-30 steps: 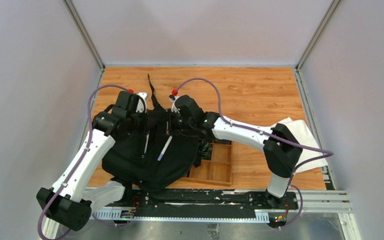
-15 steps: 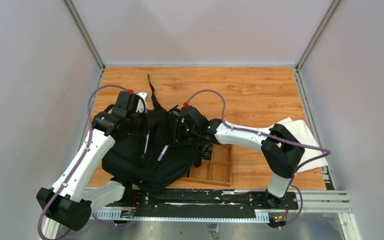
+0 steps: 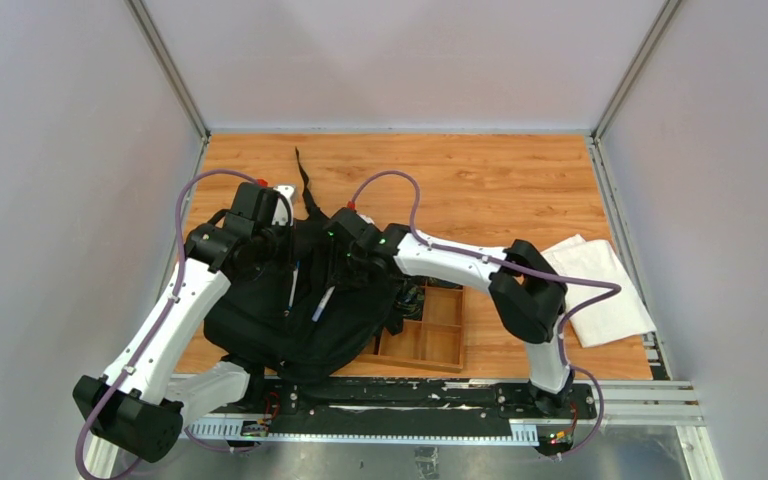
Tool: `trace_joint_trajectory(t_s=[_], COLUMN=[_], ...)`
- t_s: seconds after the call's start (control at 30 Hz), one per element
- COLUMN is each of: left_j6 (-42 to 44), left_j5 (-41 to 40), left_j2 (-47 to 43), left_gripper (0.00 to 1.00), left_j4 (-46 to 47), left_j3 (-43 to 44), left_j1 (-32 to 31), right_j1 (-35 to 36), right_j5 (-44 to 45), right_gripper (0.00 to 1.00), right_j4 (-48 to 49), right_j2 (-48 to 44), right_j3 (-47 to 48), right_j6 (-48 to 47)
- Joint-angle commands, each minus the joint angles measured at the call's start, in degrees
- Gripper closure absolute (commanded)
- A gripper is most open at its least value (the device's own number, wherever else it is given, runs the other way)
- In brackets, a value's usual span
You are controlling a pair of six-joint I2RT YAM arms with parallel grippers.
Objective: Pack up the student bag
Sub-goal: Pick up the stationery from the student bag.
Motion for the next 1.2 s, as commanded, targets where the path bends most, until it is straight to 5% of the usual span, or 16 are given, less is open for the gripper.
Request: trace_joint_trajectory(t_s=[0.0,0.3,0.7,1.17], left_j6=[-0.4,-0.3,-0.2,-0.3], left_j5=[4.3,4.4,4.4,4.2], left_j2=[-1.7,-1.8,-1.7,-2.6], left_gripper=[1.0,1.0,1.0,1.0], left_j4=[3.2,3.2,3.1,3.1], left_j3=[0.0,-0.1,-0.1,0.4], left_j1=[-0.3,-0.3,-0.3,-0.3], right_j1=[2.1,2.8,2.4,1.5], right_j5=[9.3,14.0,15.2,-4.9], right_gripper=[0.63,1.0,1.0,1.0], right_j4=[-14.4,-21.2,-2.7,11.7], right_j2=[5.4,7.0,-11.6,-4.9], right_j3=[7.9,12.8,-0.3,3.3], right_j6=[-0.1,-1.8,-9.4,-7.1])
